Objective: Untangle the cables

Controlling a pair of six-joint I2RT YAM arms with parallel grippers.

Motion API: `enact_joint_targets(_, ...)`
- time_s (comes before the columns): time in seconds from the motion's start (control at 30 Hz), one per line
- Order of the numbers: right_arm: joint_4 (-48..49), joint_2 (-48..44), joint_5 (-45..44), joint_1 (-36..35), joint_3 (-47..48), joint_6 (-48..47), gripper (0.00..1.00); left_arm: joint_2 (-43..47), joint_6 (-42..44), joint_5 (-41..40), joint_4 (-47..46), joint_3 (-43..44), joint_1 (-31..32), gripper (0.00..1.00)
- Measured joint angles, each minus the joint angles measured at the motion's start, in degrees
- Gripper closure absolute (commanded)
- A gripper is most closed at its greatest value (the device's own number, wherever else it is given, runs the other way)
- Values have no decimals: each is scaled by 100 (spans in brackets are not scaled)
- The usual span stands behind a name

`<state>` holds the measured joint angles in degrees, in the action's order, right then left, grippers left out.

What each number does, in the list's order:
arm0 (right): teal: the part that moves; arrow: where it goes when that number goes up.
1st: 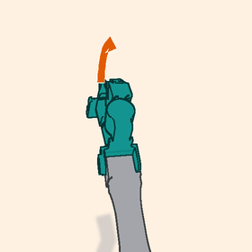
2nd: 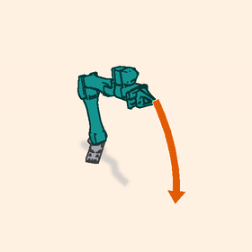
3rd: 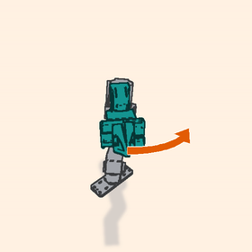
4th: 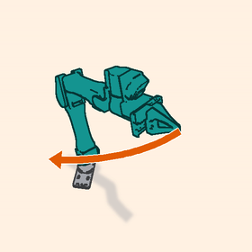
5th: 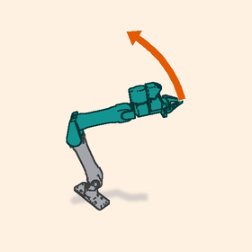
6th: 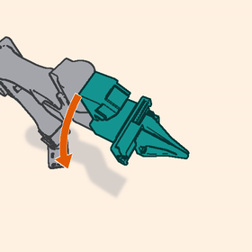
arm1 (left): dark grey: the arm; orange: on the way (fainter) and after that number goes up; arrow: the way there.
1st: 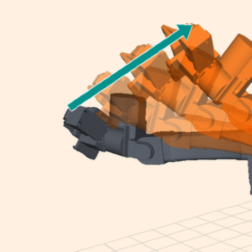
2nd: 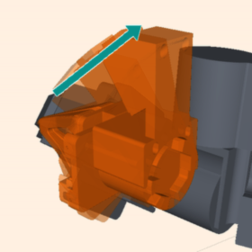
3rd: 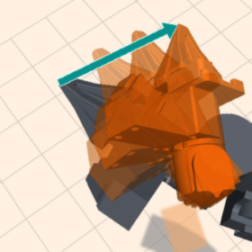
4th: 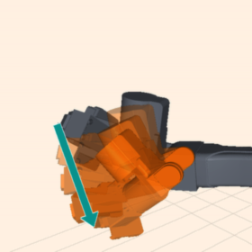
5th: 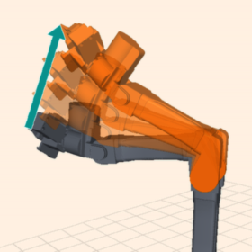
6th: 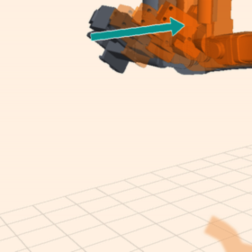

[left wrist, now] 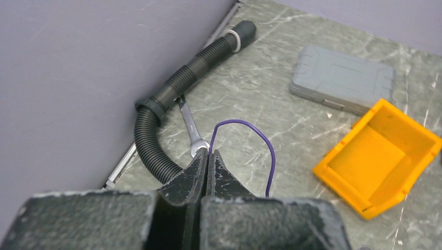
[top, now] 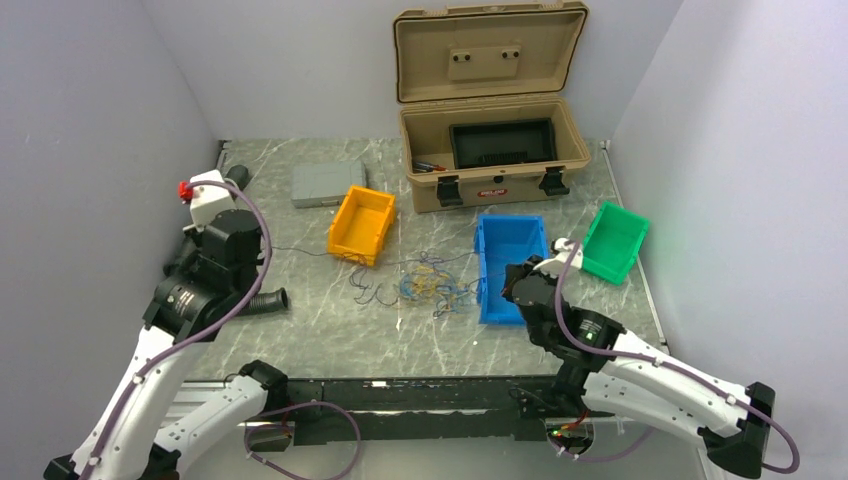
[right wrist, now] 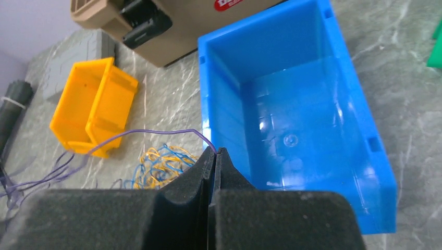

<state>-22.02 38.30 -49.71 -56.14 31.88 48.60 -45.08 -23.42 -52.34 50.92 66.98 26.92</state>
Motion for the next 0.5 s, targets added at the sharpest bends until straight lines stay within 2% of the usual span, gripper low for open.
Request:
enact_joint_targets(0.17,-439,-313,-448,0,17,378,100,125,-328,-505,133,0,-11,100)
enact_joint_targets(0.33,-697,-417,-684,0,210,306,100,186,-251,-562,20,-72,-11,100)
enact_joint_targets(0.43,-476,-516,-562,2,284,-192,100,267,96,-101,-308,-291,-15,100)
enact_joint_targets(0.5,-138,-588,-216,2,286,-713,100,361,420,551,-616,-490,-22,100)
